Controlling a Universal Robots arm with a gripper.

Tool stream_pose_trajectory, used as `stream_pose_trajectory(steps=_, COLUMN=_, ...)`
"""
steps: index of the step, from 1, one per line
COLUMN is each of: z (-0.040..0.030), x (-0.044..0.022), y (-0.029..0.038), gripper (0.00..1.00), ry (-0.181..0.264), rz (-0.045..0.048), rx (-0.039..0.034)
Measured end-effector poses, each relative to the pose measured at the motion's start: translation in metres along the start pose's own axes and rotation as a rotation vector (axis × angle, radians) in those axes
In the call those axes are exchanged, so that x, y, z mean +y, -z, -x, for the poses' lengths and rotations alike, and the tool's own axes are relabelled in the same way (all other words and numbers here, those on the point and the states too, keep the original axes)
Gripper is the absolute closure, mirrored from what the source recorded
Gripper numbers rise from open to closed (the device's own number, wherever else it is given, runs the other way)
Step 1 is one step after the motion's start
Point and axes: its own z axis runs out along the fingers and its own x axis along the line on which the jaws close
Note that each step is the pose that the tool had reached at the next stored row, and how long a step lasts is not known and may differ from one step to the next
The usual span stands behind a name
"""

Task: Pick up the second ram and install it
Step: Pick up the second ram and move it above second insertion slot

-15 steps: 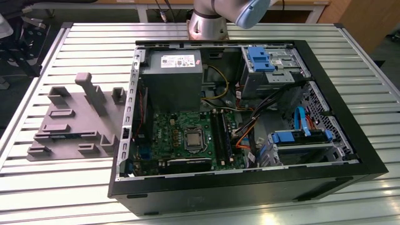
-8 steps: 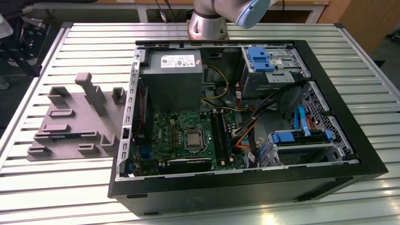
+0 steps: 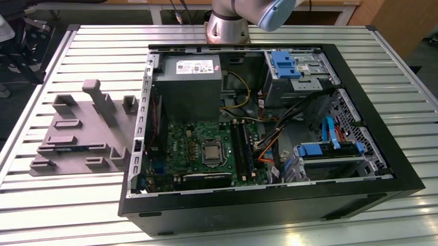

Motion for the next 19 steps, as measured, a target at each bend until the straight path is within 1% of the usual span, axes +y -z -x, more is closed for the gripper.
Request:
stream_pose_trajectory(steps=8, z=0.0000, x=0.0000, y=0.0000, gripper=0.89, ry=0.045, rz=-0.0004, rx=0.0018)
stream_pose_trajectory(steps=14, z=0.0000, x=0.0000, y=0.0000, gripper=0.89, ry=0.104, rz=-0.0010, rx=0.0041)
stream_pose_trajectory(steps=19, z=0.0000, x=0.0000, y=0.0000, gripper=0.89, ry=0.128, rz=-0.0012, rx=0.0051)
